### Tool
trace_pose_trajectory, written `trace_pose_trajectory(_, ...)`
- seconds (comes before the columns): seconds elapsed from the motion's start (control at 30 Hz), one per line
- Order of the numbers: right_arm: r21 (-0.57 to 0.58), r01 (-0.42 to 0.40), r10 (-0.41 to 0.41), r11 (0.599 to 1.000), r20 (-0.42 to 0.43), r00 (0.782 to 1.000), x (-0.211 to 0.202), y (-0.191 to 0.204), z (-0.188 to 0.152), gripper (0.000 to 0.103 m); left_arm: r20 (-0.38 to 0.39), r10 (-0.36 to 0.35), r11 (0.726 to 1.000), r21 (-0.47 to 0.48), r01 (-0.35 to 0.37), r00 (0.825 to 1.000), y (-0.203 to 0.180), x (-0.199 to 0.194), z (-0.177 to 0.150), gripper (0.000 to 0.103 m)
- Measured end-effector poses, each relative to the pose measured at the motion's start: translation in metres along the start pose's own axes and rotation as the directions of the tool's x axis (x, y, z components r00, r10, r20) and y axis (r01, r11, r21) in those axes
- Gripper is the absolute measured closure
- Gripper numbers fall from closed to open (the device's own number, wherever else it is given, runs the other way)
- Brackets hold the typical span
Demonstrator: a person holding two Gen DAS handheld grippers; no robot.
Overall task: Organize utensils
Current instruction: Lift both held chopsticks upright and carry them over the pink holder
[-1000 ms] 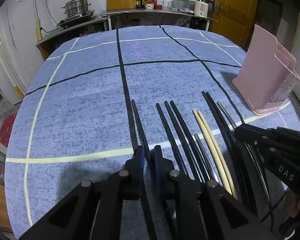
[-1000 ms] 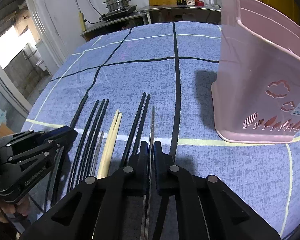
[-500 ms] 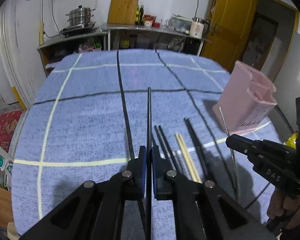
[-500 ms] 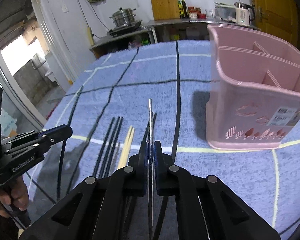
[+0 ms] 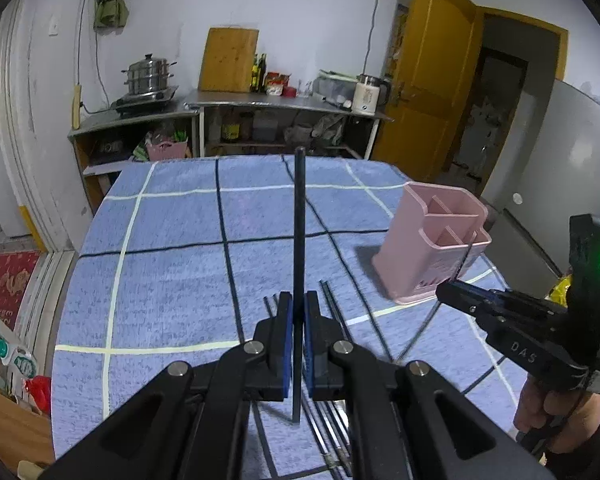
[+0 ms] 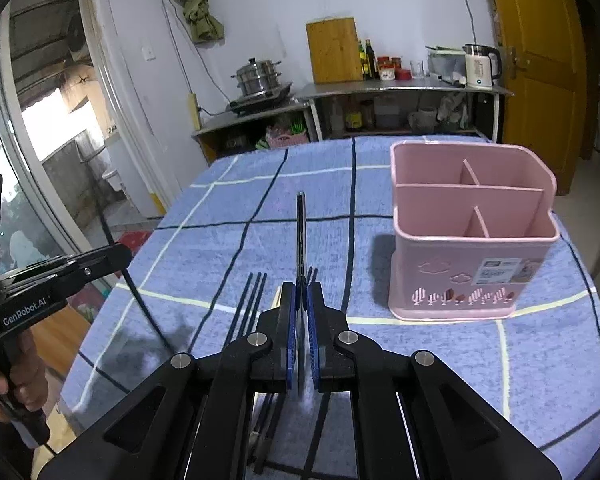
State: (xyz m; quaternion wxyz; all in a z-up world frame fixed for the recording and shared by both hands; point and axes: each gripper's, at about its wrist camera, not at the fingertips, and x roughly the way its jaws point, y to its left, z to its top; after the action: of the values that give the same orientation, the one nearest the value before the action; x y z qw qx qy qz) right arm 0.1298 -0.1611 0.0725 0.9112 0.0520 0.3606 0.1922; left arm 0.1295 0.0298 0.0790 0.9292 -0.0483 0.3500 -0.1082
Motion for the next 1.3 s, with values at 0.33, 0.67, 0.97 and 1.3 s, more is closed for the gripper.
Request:
trace_pose_trajectory(0.33,0.02,0.007,-0.009,1.0,0.07,0.998,-0.036,-0.014,0.01,0.097,0.034,-0.074,0.997,0.025,0.073,0.997,-0.028,-0.015,0.025,0.097)
trace_pose_trajectory(0.67,0.077,0.062,-0.072,0.995,0.139,0.988,-0.065,-0.06,0.034,0.097,0.032,-0.202,0.978,0.049,0.201,0.979,-0.076,0.007,0.062,0.097)
trace_pose_trajectory(0.97,0.1,0.096,-0.116,0.99,0.225,0.968,-0.083,-0.086,0.075,0.097,0.077,-0.261,0.965,0.062,0.256,0.962,-0.105,0.023,0.108,0.097)
trace_pose_trajectory(1.3,0.13,0.091,-0.119,0.987,0.226,0.967,-0.052,-0.105,0.098,0.097,0.088,-0.27,0.962,0.071,0.264,0.959,-0.117,0.054,0.131,0.097)
